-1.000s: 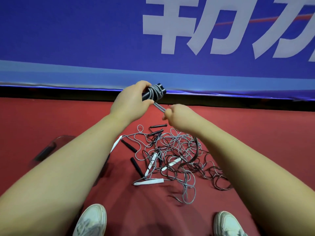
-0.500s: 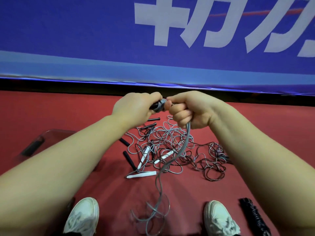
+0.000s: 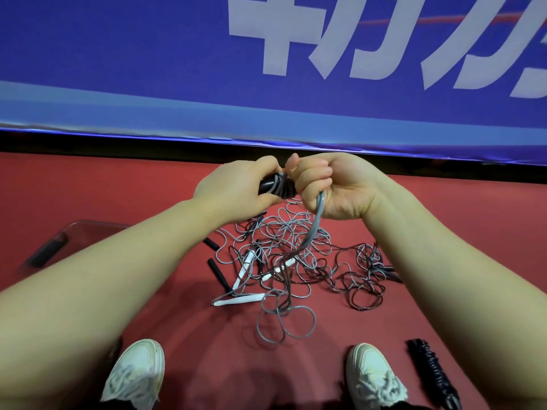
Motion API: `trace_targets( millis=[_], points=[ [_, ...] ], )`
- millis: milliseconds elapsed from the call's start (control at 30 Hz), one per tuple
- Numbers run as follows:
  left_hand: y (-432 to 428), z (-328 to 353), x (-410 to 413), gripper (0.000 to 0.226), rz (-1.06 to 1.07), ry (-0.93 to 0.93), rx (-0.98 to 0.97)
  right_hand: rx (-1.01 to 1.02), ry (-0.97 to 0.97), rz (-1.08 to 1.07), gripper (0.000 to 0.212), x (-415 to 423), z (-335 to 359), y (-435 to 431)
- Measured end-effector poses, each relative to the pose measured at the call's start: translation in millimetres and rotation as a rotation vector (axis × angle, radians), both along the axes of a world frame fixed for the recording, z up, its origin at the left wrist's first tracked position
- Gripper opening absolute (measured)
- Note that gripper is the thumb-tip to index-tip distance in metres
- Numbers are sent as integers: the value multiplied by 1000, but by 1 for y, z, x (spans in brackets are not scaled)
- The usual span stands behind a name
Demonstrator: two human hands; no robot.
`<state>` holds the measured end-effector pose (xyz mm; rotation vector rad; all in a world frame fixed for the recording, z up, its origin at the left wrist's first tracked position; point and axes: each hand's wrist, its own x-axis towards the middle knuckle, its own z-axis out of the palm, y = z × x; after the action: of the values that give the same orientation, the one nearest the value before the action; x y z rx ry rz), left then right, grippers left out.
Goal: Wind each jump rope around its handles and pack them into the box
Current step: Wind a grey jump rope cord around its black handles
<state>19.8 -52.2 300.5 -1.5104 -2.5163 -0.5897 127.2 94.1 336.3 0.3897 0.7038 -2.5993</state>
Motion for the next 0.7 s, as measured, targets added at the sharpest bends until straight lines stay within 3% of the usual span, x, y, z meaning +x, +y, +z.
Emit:
trace_targets(
  millis=[33,67,167,200,333,433,600,700],
  points=[
    [-1,1,-2,38,4,11,-15,166,2,-11,10,2,3,0],
    [-3,2,-4,37,10,9,-26,480,12,-18,15,7,7,0],
    [-9,5,-8,36,-1,-21,-72,1751,124,18,18,21,15,-1],
    [-9,4,-8,36,-24,-21,-112,2024,203,20,13,23,17,-1],
    [-2,0,1,39,-161,20,-248,2574,383,138,20,22,19,-3],
    [0,3,3,40,-255,-27,-233,2761,412,82,27,17,10,3],
    [-4,4,4,41,-323,-178,-207,2628,460,-23,29,11,-11,13],
    [-6,10,8,46,-321,-238,-180,2431,516,-42,27,7,-18,19]
  ],
)
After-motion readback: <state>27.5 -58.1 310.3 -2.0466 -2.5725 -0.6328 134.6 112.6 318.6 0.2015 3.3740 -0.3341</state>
